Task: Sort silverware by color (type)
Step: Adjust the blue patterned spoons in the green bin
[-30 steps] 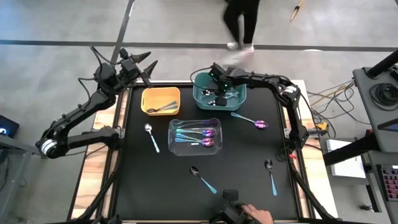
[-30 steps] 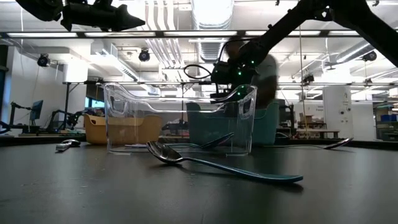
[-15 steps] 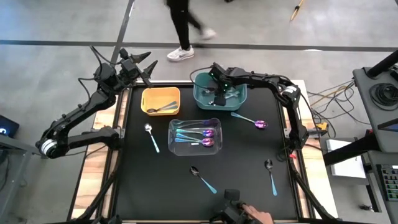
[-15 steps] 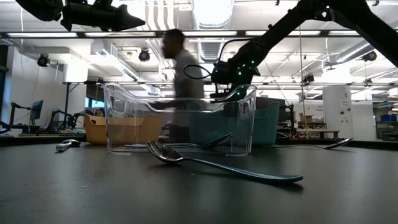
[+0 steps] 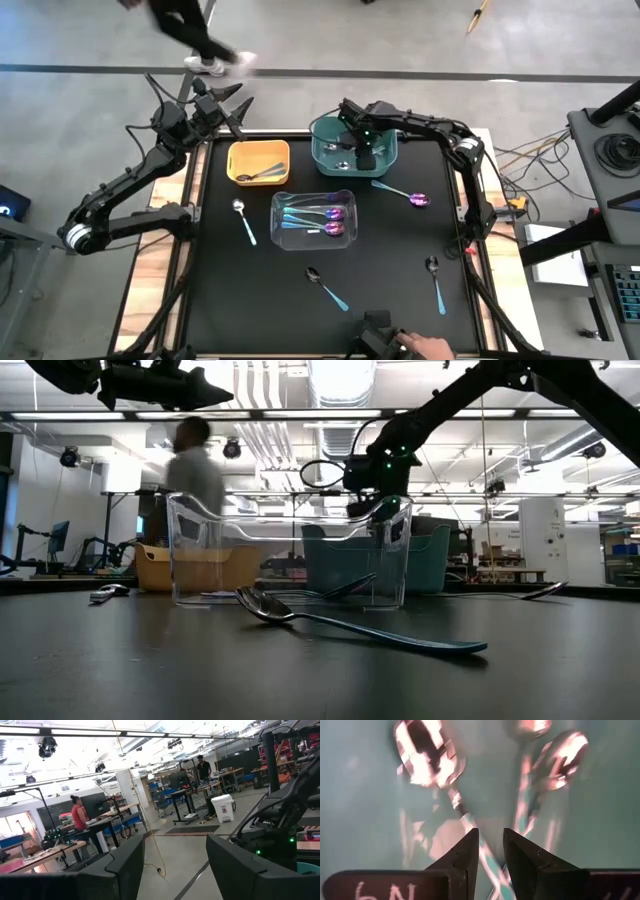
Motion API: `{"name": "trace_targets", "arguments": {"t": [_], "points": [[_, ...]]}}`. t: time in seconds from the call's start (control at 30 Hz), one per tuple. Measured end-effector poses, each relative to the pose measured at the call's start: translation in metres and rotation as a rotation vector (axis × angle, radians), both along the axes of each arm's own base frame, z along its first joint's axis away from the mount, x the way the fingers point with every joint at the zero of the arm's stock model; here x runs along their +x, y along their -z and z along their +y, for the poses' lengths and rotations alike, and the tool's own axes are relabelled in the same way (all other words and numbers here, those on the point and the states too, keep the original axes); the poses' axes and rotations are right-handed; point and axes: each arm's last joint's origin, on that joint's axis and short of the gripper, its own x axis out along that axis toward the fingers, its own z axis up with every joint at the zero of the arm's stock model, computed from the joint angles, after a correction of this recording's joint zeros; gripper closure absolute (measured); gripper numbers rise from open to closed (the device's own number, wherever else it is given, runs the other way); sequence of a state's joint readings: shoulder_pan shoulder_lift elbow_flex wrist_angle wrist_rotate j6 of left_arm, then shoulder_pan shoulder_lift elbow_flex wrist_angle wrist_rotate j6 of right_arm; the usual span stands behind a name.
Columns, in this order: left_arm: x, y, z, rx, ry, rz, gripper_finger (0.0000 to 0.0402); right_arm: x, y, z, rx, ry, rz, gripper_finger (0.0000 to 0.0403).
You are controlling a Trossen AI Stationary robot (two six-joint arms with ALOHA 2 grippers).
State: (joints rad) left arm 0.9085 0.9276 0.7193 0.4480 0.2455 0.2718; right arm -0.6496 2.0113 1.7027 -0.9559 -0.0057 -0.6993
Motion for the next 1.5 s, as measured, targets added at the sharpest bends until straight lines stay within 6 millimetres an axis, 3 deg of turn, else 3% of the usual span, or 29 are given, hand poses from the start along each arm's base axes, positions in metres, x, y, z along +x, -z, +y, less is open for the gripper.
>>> {"name": "trace_targets", "arguments": {"t": [0.43,0.77,0.97,1.33,1.5], "points": [[0.000,0.000,0.000,-0.001,0.000,0.000,0.0207,-0.003,0.006,0.001,0.029,-0.068,-0.001,0.0331],[0.000,0.000,0.000,-0.003,0.000,0.002,0.0207,-0.003,0.007,0.001,0.037,-0.037,-0.001,0.0277],[0.000,0.000,0.000,-0.002,0.000,0.002,0.0207,-0.002,0.018,0.000,0.056,-0.031,0.022,0.0263],[0.000,0.000,0.000,-0.003,0.000,0.002,0.0207,0.000,0.041,-0.003,0.056,-0.083,0.096,0.0273],[0.000,0.000,0.000,-0.003,0.000,0.002,0.0207,0.000,0.040,-0.003,0.052,-0.090,0.093,0.0320]]}}
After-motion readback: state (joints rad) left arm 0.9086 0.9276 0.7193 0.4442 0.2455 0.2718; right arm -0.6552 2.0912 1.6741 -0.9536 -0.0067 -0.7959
